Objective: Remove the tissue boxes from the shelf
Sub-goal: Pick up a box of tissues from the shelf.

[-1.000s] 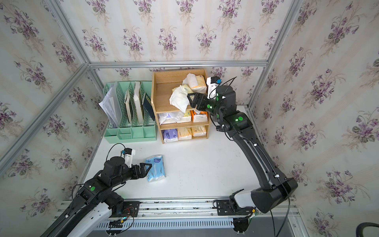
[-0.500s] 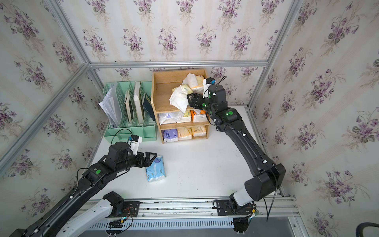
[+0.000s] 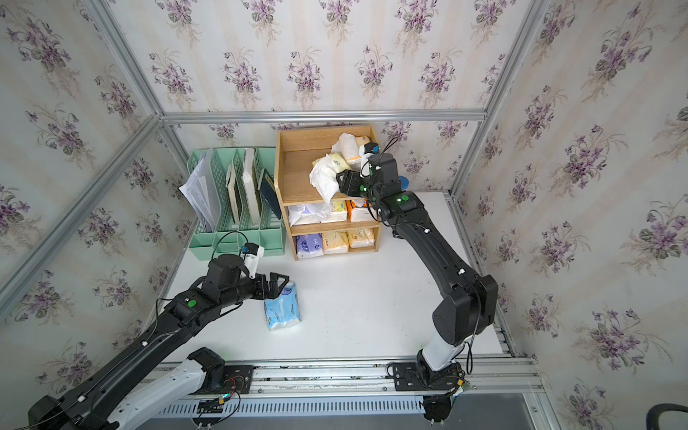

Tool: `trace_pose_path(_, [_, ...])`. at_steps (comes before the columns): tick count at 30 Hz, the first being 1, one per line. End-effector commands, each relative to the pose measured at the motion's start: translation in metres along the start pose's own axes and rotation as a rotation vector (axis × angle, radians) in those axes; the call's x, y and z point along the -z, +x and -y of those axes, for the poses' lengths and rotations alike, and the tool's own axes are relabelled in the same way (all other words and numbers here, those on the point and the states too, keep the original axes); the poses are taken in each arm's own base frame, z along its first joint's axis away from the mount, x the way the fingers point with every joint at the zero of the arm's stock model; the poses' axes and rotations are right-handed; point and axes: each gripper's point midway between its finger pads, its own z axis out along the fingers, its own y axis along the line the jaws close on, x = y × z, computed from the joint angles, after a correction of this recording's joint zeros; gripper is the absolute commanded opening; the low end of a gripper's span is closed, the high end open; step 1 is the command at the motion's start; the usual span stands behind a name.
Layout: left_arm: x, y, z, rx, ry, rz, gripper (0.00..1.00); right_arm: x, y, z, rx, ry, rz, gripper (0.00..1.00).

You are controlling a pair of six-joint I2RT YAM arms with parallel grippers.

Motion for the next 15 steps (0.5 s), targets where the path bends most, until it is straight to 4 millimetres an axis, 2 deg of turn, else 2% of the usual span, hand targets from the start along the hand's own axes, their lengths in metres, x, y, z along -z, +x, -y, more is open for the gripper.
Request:
trace_pose_path(1, [0.000, -0.008, 0.002, -0.020, 0.011, 0.027, 0.99, 0.000, -0.004, -0.009, 0.004, -0.048, 0.022, 0.57])
trace_pose_path(11, [0.006, -0.016, 0.002, -0.014, 0.008, 0.040, 0.99, 0.019, -0.001, -0.019, -0.008, -0.091, 0.050, 0.16])
trace_pose_path(15, [0.009, -0.015, 0.001, -0.002, 0.004, 0.040, 0.99, 0.027, 0.001, -0.027, -0.011, -0.120, 0.048, 0.09])
